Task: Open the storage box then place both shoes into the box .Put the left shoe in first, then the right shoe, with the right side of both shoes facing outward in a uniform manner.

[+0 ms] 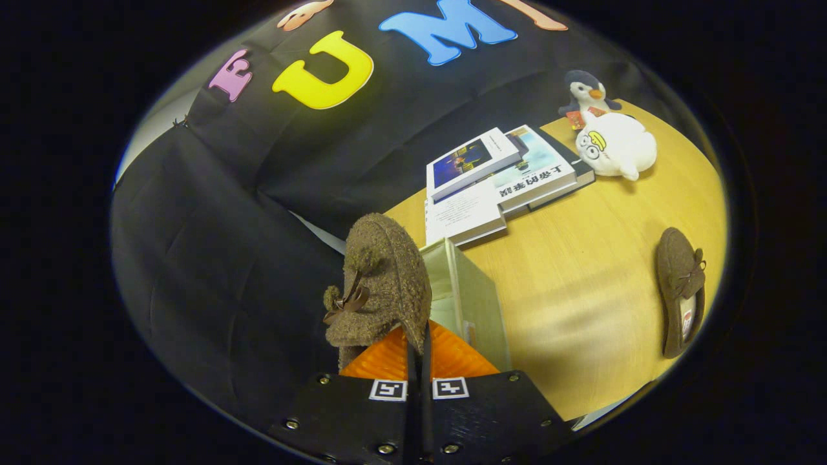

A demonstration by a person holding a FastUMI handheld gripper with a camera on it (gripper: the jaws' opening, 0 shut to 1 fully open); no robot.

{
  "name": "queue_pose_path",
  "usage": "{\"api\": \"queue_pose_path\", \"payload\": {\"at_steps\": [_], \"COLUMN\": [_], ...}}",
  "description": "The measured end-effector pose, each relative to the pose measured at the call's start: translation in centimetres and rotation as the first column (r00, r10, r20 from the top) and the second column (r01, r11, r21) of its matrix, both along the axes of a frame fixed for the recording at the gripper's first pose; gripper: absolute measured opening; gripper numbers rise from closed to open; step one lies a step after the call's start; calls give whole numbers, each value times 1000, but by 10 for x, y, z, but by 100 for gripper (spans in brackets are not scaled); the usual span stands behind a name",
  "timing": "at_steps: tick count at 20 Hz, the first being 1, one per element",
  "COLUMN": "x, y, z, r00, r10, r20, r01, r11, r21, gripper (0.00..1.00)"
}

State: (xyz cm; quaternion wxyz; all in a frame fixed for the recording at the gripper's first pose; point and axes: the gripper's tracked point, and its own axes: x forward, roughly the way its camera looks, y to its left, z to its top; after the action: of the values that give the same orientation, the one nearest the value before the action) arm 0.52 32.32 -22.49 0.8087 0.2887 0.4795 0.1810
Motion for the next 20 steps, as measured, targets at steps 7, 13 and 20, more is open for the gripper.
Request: {"api": "queue_pose_path", "payload": {"at_steps": [7, 13, 20], "x": [-9, -22, -32], "y": [55, 83, 98], "z": [-47, -94, -116], "r00": [997, 985, 980], "r10": [45, 38, 84], "r20": [-58, -167, -178], "r01": [-49, -57, -118], "r11": [997, 992, 975], "r21": [-62, -110, -190], "gripper": [1, 1, 8]}}
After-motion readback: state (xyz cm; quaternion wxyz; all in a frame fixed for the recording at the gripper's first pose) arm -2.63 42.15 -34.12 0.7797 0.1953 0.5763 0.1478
